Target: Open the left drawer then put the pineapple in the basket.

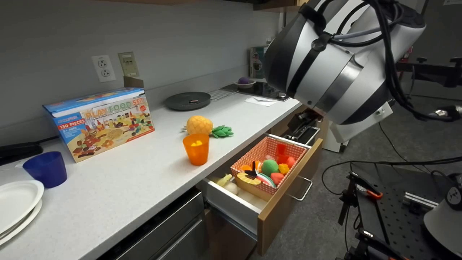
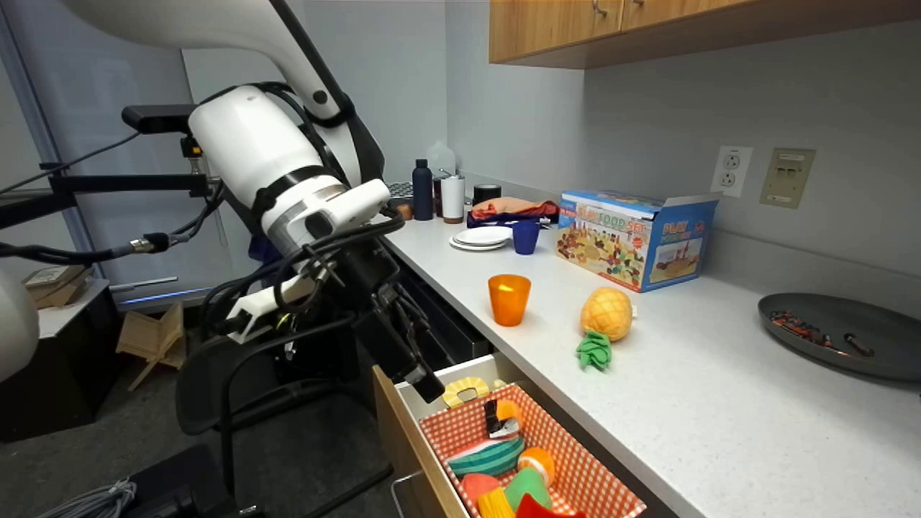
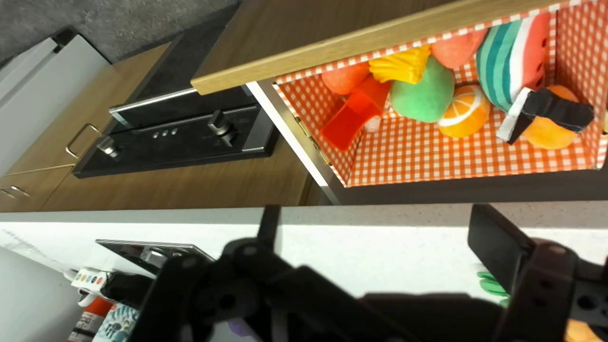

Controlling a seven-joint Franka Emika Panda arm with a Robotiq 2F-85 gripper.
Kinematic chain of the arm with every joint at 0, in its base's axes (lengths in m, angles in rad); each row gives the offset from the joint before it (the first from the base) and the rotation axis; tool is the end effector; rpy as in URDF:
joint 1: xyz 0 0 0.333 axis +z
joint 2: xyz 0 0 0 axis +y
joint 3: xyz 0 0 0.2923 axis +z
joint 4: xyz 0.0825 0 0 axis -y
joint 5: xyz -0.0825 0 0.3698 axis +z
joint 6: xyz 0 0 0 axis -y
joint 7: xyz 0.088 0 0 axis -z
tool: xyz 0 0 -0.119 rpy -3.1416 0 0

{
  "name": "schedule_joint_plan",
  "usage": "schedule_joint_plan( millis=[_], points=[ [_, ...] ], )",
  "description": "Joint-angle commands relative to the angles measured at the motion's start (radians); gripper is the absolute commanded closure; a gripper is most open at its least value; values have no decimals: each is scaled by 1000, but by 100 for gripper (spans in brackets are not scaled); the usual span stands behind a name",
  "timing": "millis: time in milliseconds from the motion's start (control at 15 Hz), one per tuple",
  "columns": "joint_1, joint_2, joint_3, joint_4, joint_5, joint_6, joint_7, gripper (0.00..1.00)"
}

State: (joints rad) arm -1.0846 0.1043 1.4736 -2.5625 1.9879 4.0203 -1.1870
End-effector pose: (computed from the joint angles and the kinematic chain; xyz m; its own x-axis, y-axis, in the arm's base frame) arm 0.3355 -0.0062 0.3043 0.6910 -0.4282 0.5824 -0.6518 -0.7174 0.2460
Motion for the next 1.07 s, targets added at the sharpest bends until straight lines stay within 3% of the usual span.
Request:
schedule_joint_plan(
  millis=[0, 333, 600, 667, 733, 1000],
  points=[
    [-71, -55, -8, 19, -131, -127, -18, 0],
    [-190, -86, -10, 72, -360, -393, -6, 0],
    [-252, -48, -25, 130, -433, -519, -77, 0],
    [-257, -29, -31, 136, -401, -527, -110, 0],
    [-228, -46, -23, 109, -413, -484, -40, 0],
    [-247, -34, -33, 118, -413, -510, -73, 0]
  ],
)
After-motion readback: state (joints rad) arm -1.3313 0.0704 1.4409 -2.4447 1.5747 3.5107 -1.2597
